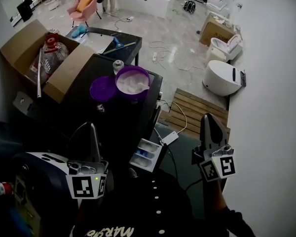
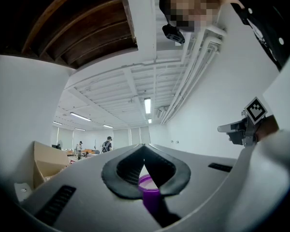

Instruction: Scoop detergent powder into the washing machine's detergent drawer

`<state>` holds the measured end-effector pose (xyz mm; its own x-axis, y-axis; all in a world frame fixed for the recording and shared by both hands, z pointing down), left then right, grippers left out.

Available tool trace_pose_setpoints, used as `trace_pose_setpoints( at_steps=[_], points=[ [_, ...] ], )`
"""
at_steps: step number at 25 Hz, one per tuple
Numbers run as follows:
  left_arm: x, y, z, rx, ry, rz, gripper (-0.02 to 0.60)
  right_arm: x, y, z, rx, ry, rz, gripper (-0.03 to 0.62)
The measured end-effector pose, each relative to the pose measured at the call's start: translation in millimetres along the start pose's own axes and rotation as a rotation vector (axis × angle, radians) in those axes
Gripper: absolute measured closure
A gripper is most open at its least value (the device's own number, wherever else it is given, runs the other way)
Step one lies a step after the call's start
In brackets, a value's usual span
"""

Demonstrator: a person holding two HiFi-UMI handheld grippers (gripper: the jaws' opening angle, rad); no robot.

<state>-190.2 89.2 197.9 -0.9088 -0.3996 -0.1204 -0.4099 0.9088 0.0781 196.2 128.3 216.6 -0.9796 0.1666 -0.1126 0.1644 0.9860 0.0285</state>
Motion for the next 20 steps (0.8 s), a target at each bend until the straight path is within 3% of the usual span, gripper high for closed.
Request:
trace_pose_setpoints(
  at_steps=[20],
  points=[
    [-5,10,1,-0.004,0.007,0.011,0.566,13,-4,1,0.008,0.044,0.058,0.563]
  ],
)
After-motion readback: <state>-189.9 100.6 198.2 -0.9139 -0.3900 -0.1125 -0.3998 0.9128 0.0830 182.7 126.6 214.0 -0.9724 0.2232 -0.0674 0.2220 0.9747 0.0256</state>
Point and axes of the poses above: the fingertips, and each gripper's own axes: y backward along the fingers, x to its left, z out of its top, the point moved 10 cm from there along y, backward along the fingers, and after that the axes turned 3 degrees about x, right-handed, at the moved point
